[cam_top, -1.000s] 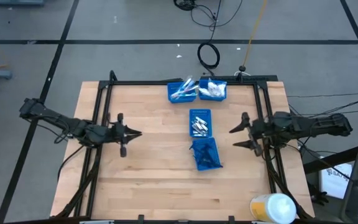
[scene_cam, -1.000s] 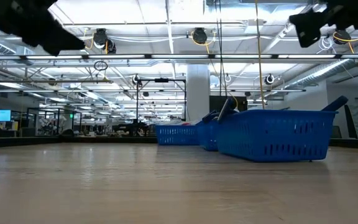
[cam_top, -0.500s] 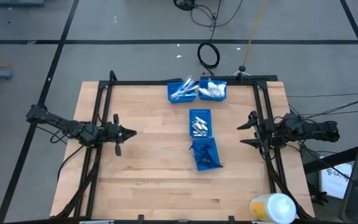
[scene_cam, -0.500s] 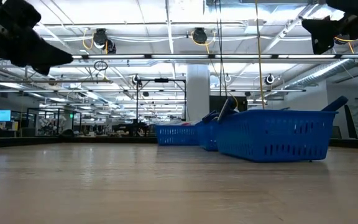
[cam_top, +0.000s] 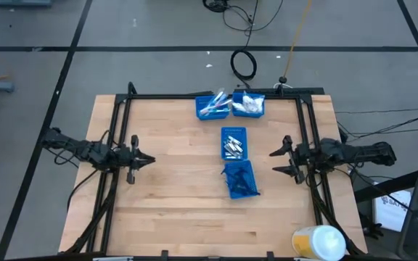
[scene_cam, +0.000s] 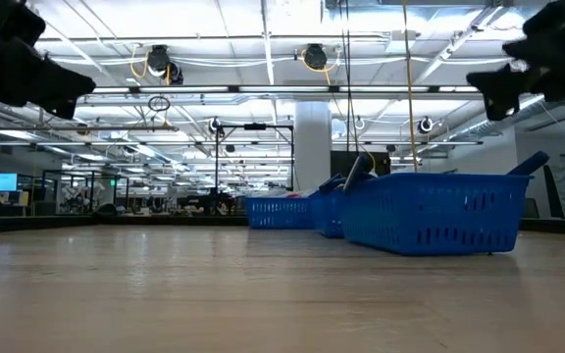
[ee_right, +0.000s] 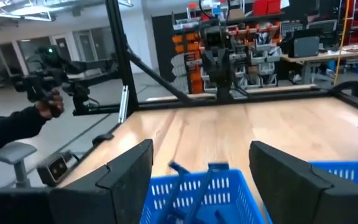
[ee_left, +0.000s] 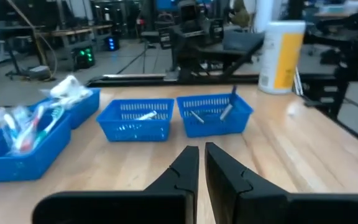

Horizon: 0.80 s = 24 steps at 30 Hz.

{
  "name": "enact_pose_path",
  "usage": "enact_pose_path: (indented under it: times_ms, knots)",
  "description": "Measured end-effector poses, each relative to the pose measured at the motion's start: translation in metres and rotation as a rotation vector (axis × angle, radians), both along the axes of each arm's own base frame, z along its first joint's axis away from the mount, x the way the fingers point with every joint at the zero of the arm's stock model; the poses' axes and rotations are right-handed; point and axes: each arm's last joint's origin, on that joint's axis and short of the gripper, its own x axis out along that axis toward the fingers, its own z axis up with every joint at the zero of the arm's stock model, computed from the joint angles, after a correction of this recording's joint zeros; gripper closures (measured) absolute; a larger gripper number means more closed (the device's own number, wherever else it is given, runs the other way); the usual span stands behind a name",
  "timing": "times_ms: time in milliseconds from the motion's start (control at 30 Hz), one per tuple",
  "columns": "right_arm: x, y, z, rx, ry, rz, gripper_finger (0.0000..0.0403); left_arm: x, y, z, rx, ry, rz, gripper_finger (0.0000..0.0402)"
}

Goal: Pick & Place Travel size toiletries
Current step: Return to Home Position

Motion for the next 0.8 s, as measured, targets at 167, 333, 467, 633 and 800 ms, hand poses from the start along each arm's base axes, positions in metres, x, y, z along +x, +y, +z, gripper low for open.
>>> enact_pose_path:
  times_ms: [167, 333, 467, 633, 800]
  knots:
    - [0.003, 0.0, -0.004, -0.01, -0.072, -0.011, 0.0149, 0.002, -0.001, -0.002, 0.018, -0.029, -0.013, 0.0376]
    - [0.004, -0.001, -0.01, -0.067, -0.018, -0.062, 0.0148, 0.003, -0.001, -0.003, 0.022, -0.021, -0.012, 0.0376]
    - [0.005, -0.001, -0.015, -0.177, 0.02, -0.065, 0.0147, 0.004, -0.001, -0.004, 0.081, -0.007, -0.009, 0.0376]
    - [0.006, -0.001, -0.016, -0.271, 0.013, -0.065, 0.0149, 0.004, -0.001, -0.004, 0.079, -0.007, -0.008, 0.0376]
    - [0.006, -0.001, -0.016, -0.263, 0.014, -0.063, 0.0149, 0.004, -0.001, -0.004, 0.079, -0.007, -0.008, 0.0376]
